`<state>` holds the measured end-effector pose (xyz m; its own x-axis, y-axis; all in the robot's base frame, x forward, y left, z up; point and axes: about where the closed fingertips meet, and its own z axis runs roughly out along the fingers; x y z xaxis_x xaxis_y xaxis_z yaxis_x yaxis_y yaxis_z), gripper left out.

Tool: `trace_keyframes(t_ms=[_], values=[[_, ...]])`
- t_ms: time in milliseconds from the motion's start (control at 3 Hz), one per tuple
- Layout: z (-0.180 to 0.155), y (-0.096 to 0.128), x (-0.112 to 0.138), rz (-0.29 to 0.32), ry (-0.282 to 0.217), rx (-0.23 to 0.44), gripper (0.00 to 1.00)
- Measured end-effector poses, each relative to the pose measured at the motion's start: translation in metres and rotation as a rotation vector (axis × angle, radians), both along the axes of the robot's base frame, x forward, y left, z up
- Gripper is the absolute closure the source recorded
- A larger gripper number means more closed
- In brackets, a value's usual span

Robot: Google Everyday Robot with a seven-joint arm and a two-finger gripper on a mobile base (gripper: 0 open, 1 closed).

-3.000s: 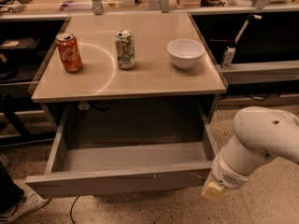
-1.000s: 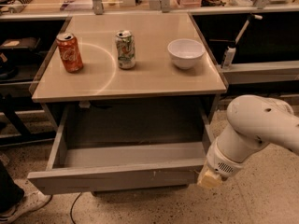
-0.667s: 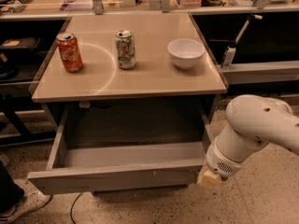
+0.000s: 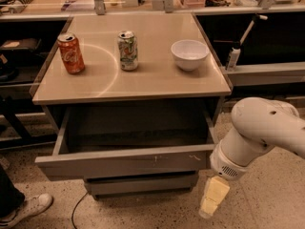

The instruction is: Close top drawer

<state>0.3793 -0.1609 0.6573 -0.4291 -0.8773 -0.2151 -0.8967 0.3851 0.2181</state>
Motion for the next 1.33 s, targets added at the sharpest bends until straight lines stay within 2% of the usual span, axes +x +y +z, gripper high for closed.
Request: trace_keyframes(t_ms=[333,667,1333], values=[[0.0000,0.0000,0.0000,0.000,0.000,0.000,0.00],[0.0000,0.0000,0.0000,0.000,0.000,0.000,0.19],[0.0000,0.0000,0.0000,0.000,0.000,0.000,0.66]])
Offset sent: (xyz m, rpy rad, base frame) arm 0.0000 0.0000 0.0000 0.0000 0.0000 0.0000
